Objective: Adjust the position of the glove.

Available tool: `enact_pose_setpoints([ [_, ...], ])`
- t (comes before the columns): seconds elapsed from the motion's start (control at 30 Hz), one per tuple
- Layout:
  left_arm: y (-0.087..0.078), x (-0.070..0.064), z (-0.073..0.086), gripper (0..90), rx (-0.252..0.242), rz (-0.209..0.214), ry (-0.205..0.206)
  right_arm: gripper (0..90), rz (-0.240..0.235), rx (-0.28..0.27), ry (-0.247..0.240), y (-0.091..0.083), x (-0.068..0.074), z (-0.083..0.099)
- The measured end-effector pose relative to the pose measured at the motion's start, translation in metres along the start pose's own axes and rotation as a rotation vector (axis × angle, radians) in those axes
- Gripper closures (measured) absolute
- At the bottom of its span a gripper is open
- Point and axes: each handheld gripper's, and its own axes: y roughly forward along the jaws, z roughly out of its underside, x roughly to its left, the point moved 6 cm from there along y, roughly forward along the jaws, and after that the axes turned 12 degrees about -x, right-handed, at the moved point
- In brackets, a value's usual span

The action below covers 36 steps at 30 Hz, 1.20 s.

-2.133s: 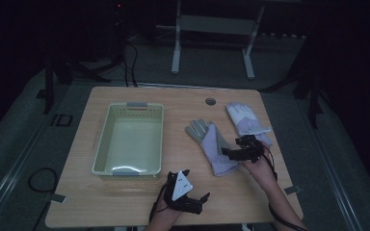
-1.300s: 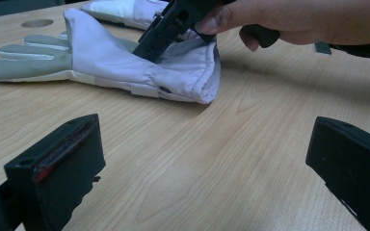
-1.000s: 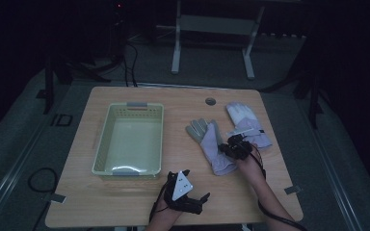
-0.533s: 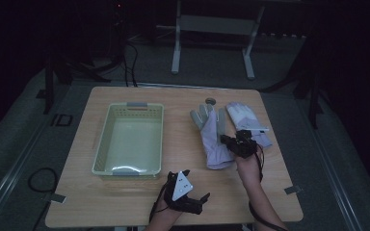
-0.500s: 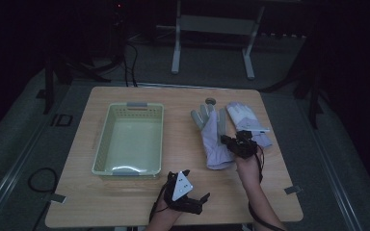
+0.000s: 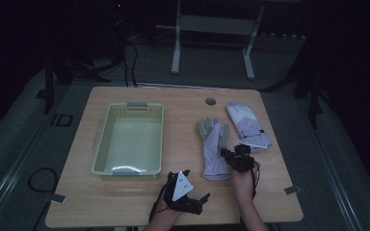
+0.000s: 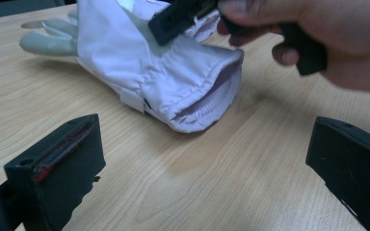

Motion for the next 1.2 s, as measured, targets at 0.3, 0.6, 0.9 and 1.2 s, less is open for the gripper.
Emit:
enact_pose_setpoints([
  [0.3, 0.0, 0.0, 0.0, 0.1, 0.0, 0.0, -0.002, 85.3, 0.016, 0.015, 0.006, 0.005, -0.003, 0.01],
  [0.6, 0.0, 0.0, 0.0, 0.1, 0.001, 0.001, -0.003, 67.5, -0.009, -0.046, -0.015, -0.01, -0.008, -0.01],
  [0.9, 0.0, 0.0, 0.0, 0.1, 0.002, 0.004, -0.006, 56.4, 0.063, -0.085, -0.13, -0.017, -0.048, -0.039],
  [1.2, 0.001, 0.001, 0.0, 0.1, 0.006, 0.002, -0.007, 54.1, 0.136, -0.063, -0.119, -0.022, -0.106, -0.066],
])
